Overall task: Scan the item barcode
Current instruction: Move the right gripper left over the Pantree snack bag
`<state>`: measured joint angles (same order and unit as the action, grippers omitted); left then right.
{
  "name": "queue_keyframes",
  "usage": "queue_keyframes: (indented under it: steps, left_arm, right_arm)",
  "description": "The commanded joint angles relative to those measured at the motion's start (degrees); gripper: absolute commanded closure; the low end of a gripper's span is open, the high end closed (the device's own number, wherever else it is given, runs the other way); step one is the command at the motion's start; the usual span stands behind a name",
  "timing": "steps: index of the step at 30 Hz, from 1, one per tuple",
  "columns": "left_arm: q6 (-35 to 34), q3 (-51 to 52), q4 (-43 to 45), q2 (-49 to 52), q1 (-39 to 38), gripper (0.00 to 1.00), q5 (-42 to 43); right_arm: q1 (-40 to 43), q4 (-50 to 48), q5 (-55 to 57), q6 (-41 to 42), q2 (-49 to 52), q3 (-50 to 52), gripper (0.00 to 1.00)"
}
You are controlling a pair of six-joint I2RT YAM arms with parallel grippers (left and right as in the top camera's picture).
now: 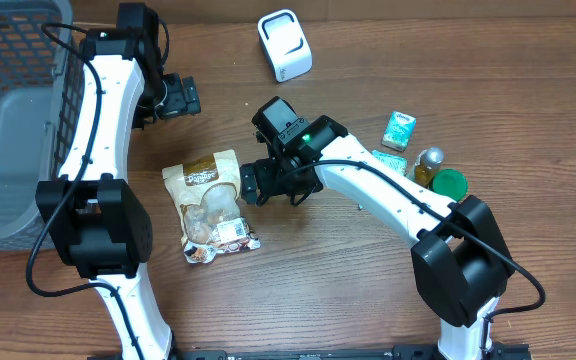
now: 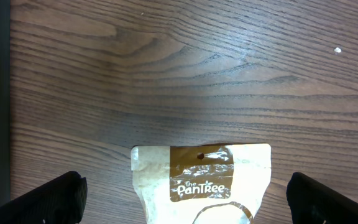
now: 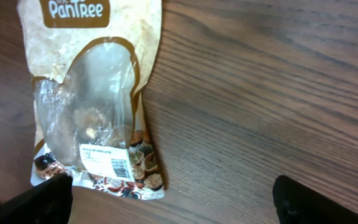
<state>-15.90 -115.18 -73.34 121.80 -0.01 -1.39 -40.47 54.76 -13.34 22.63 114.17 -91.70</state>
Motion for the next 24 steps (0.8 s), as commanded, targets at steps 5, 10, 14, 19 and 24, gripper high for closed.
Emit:
queue_keyframes:
  steps: [5, 10, 14, 19, 24]
  left_arm:
    - [1.1, -1.3, -0.1, -0.8, 0.0, 0.0, -0.5]
    - [1.1, -1.3, -0.1, -0.8, 0.0, 0.01, -0.5]
    - [1.1, -1.3, -0.1, -0.8, 0.0, 0.0, -0.5]
    - [1.1, -1.3, -0.1, -0.8, 0.0, 0.01, -0.5]
    - [1.1, -1.3, -0.1, -0.8, 0.0, 0.0, -0.5]
  right_arm:
    - [0.2, -0.2, -4.0, -0.2, -0.9, -0.8, 0.0]
    - [0.2, -0.2, -3.9, -0.2, -0.7, -0.2, 0.0]
    - [0.2, -0.3, -3.9, -0.2, 0.0, 0.6, 0.0]
    - [0.1, -0.6, -4.0, -0.2, 0.3, 1.7, 0.0]
    - [-1.0, -0.6, -3.9, -0.2, 0.7, 1.7, 0.0]
